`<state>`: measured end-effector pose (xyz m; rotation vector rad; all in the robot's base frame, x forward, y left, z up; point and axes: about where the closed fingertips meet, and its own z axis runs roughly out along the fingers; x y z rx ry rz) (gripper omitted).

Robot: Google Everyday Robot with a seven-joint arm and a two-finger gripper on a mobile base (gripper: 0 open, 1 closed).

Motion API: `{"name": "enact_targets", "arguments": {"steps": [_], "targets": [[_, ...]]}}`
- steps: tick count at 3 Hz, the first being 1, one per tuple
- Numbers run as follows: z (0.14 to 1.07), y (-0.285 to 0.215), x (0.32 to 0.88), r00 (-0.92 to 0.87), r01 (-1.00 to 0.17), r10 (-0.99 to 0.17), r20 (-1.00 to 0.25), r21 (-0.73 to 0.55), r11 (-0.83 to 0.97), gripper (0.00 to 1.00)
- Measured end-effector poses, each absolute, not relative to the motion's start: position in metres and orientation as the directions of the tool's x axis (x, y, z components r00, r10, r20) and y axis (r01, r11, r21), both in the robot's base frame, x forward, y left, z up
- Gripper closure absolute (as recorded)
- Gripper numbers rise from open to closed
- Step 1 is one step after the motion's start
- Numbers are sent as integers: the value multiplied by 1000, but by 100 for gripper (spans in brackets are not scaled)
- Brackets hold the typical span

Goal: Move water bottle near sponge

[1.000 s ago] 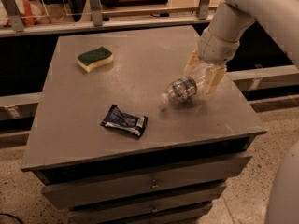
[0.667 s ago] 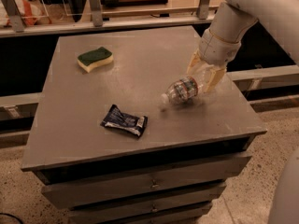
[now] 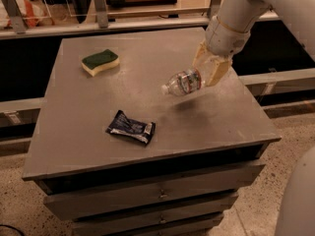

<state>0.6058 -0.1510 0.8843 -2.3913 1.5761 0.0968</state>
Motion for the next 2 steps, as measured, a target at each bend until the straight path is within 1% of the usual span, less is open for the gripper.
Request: {"name": "enact_targets", "arguments": {"steps": [1,2], "targets": [[915,-136,620,340,-922,-897,-281,-289,-259,100],[932,-119,638,274,-925,-902,-333,-346,-154,100]]}}
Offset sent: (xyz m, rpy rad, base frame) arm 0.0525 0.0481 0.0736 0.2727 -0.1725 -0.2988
